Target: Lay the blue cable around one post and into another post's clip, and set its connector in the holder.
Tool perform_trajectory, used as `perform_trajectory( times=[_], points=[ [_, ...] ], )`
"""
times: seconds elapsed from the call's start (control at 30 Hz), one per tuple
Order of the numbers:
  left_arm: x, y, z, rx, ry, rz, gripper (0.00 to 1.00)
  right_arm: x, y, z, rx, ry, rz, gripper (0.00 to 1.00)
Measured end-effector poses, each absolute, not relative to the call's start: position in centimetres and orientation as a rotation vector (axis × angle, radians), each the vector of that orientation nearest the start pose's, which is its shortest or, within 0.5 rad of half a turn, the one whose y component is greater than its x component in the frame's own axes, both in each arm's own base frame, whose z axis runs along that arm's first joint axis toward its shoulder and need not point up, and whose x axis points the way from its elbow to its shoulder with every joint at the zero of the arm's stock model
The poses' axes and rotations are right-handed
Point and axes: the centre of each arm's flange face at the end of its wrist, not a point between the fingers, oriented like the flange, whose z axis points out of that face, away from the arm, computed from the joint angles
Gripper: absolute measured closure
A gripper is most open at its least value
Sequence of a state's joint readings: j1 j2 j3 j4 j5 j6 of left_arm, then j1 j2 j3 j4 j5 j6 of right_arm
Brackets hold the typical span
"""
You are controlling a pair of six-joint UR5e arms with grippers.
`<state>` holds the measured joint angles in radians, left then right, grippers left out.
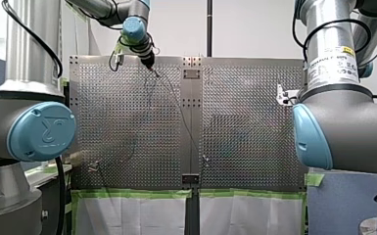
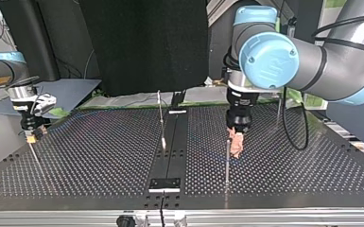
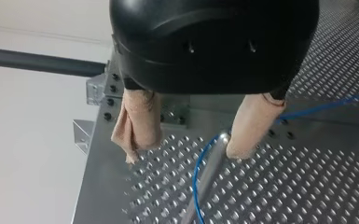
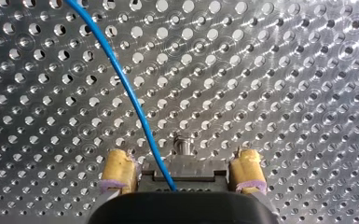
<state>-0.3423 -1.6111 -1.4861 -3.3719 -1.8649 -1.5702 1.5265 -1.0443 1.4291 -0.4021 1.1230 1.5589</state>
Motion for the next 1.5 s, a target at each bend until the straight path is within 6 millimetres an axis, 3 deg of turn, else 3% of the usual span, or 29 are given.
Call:
perform_trajectory(
  times=[0.53, 1.5],
  points=[
    [42.0, -24.9, 48.9, 0.088, 1.748, 0.196, 0.00, 14.6, -67.6, 28.5, 1.491, -0.965, 1.496, 0.02],
    [42.0, -24.8, 49.0, 0.068, 1.745, 0.194, 0.00, 14.5, -67.6, 28.5, 1.490, -0.965, 1.495, 0.02]
  ],
)
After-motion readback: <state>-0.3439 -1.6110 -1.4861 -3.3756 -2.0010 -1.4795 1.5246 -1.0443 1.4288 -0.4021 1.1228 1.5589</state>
